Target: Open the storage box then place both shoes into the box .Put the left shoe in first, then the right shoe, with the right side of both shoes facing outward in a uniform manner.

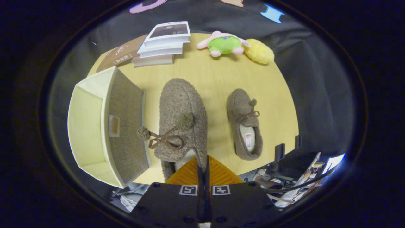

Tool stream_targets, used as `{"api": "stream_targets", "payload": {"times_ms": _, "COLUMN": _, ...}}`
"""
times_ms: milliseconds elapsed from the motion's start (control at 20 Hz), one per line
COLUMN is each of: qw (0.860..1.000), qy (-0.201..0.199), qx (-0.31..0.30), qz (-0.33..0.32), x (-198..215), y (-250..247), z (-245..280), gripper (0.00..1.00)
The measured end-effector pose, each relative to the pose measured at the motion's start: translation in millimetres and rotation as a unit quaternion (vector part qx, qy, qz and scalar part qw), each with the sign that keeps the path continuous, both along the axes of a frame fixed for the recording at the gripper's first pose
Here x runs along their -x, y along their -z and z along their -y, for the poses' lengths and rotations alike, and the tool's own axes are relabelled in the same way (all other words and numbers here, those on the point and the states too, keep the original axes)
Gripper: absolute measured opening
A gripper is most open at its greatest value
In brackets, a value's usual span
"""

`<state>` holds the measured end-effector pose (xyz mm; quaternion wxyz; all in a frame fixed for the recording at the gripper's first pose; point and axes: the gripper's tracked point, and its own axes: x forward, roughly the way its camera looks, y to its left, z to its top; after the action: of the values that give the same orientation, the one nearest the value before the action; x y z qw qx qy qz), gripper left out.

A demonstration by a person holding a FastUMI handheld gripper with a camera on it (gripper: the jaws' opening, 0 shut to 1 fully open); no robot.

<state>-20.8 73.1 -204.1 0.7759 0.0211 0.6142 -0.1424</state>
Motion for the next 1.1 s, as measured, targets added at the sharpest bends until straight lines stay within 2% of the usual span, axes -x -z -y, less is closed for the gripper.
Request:
{"api": "stream_targets", "payload": {"times_ms": 300, "qw": 0.999, "qy": 0.022, "qx": 0.043, "qz": 0.022, "x": 1, "y": -63, "z": -14, "gripper": 0.03}}
{"api": "stream_targets", "payload": {"times_ms": 650, "qw": 0.996, "qy": 0.008, "qx": 0.086, "qz": 0.038, "x": -14, "y": -123, "z": -62, "gripper": 0.03}}
{"api": "stream_targets", "payload": {"times_ms": 850, "qw": 0.993, "qy": -0.008, "qx": 0.103, "qz": 0.049, "x": -31, "y": -137, "z": -96, "gripper": 0.03}}
{"api": "stream_targets", "payload": {"times_ms": 1100, "qw": 0.995, "qy": -0.022, "qx": 0.094, "qz": 0.040, "x": -49, "y": -121, "z": -141, "gripper": 0.03}}
